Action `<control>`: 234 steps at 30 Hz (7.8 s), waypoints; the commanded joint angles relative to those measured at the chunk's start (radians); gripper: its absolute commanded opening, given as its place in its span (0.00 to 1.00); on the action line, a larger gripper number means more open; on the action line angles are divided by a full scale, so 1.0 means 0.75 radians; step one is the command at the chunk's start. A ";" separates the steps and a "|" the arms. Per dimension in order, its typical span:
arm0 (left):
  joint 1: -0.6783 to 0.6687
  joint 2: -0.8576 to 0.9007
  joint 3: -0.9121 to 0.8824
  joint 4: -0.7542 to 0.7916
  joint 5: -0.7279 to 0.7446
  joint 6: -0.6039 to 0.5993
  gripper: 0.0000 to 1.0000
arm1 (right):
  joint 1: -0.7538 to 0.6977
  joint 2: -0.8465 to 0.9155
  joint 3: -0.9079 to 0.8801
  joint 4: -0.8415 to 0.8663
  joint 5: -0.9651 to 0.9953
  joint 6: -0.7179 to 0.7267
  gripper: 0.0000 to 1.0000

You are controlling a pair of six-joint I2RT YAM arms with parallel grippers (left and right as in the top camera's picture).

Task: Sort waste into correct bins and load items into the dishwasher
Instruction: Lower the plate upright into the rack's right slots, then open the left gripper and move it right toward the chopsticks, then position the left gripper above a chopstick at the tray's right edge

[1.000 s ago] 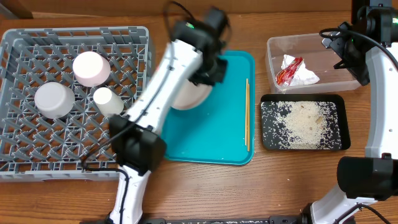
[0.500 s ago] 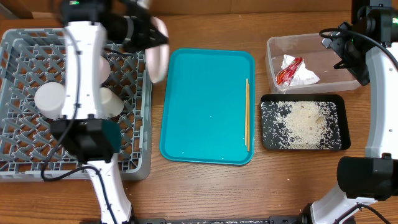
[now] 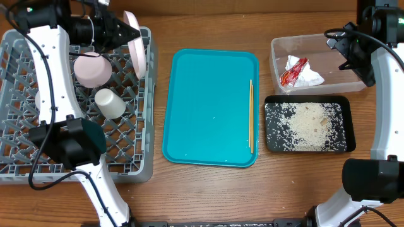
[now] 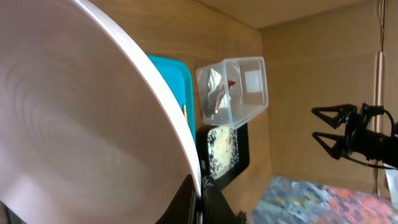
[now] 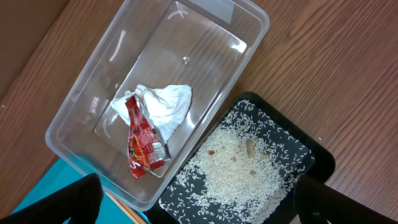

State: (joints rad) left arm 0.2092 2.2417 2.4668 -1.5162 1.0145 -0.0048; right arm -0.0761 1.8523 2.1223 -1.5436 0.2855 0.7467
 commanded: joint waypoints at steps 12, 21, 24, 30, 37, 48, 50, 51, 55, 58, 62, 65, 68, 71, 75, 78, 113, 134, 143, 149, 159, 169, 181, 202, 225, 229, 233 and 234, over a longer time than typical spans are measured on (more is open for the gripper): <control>-0.008 0.013 -0.171 -0.007 -0.129 0.152 0.04 | 0.005 -0.008 0.003 0.007 0.016 -0.005 1.00; -0.008 0.013 -0.172 -0.002 -0.296 0.156 0.25 | 0.005 -0.008 0.003 0.007 0.016 -0.005 1.00; -0.008 0.013 -0.171 -0.003 -0.310 0.150 0.59 | 0.005 -0.008 0.003 0.007 0.016 -0.005 1.00; 0.011 -0.004 -0.128 -0.046 -0.452 0.108 0.60 | 0.005 -0.008 0.003 0.006 0.017 -0.005 1.00; -0.009 -0.056 0.105 -0.188 -0.931 -0.106 0.60 | 0.005 -0.008 0.003 0.007 0.017 -0.005 1.00; -0.154 -0.269 0.219 -0.231 -0.883 -0.134 0.60 | 0.005 -0.008 0.003 0.007 0.016 -0.005 1.00; -0.216 -0.298 0.219 -0.231 -0.850 -0.134 0.60 | 0.005 -0.008 0.003 0.007 0.017 -0.005 1.00; -0.253 -0.307 0.219 -0.231 -0.834 -0.134 0.60 | 0.005 -0.008 0.003 0.007 0.016 -0.005 1.00; -0.438 -0.312 0.215 -0.231 -0.829 -0.147 0.62 | 0.005 -0.008 0.003 0.006 0.016 -0.005 1.00; -0.588 -0.298 0.199 -0.231 -0.849 -0.175 0.61 | 0.005 -0.008 0.003 0.007 0.016 -0.005 1.00; -0.797 -0.252 0.187 -0.231 -1.039 -0.294 0.61 | 0.005 -0.008 0.003 0.007 0.016 -0.005 1.00; -0.924 -0.199 0.184 -0.231 -1.183 -0.391 0.60 | 0.005 -0.008 0.003 0.007 0.017 -0.005 1.00; -1.033 -0.127 0.184 -0.231 -1.243 -0.419 0.59 | 0.005 -0.008 0.003 0.007 0.017 -0.005 1.00; -1.115 -0.035 0.184 -0.231 -1.263 -0.424 0.58 | 0.005 -0.008 0.003 0.007 0.016 -0.005 1.00; -1.175 0.077 0.184 -0.231 -1.258 -0.424 0.56 | 0.005 -0.008 0.003 0.007 0.016 -0.005 1.00; -1.200 0.150 0.184 -0.231 -1.243 -0.424 0.55 | 0.005 -0.008 0.003 0.007 0.016 -0.005 1.00; -1.214 0.252 0.184 -0.231 -1.238 -0.423 0.62 | 0.005 -0.008 0.003 0.007 0.016 -0.005 1.00; -1.213 0.252 0.184 -0.230 -1.239 -0.423 0.63 | 0.005 -0.008 0.003 0.007 0.017 -0.005 1.00; -1.213 0.252 0.184 -0.196 -1.239 -0.423 0.68 | 0.005 -0.008 0.003 0.007 0.016 -0.005 1.00; -1.213 0.252 0.184 -0.195 -1.239 -0.423 0.71 | 0.005 -0.008 0.003 0.007 0.017 -0.005 1.00; -1.213 0.252 0.184 -0.187 -1.238 -0.423 0.75 | 0.005 -0.008 0.003 0.006 0.017 -0.005 1.00; -1.213 0.252 0.184 -0.192 -1.238 -0.423 0.76 | 0.005 -0.008 0.003 0.007 0.016 -0.005 1.00; -1.213 0.252 0.184 -0.191 -1.238 -0.423 0.78 | 0.005 -0.008 0.003 0.007 0.016 -0.005 1.00; -1.223 0.253 0.184 -0.143 -1.188 -0.424 0.77 | 0.005 -0.008 0.003 0.007 0.016 -0.005 1.00; -1.251 0.374 0.181 -0.087 -1.255 -0.660 0.47 | 0.005 -0.008 0.003 0.007 0.016 -0.005 1.00; -1.252 0.438 0.181 -0.076 -1.217 -0.679 0.56 | 0.005 -0.008 0.003 0.007 0.016 -0.005 1.00; -1.252 0.513 0.181 -0.063 -1.214 -0.730 0.50 | 0.005 -0.008 0.003 0.007 0.016 -0.005 1.00; -1.252 0.529 0.181 -0.061 -1.214 -0.753 0.48 | 0.005 -0.008 0.003 0.007 0.017 -0.005 1.00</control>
State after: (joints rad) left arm -0.7242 2.5954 2.6034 -1.5665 0.0948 -0.5106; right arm -0.0761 1.8523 2.1223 -1.5436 0.2859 0.7467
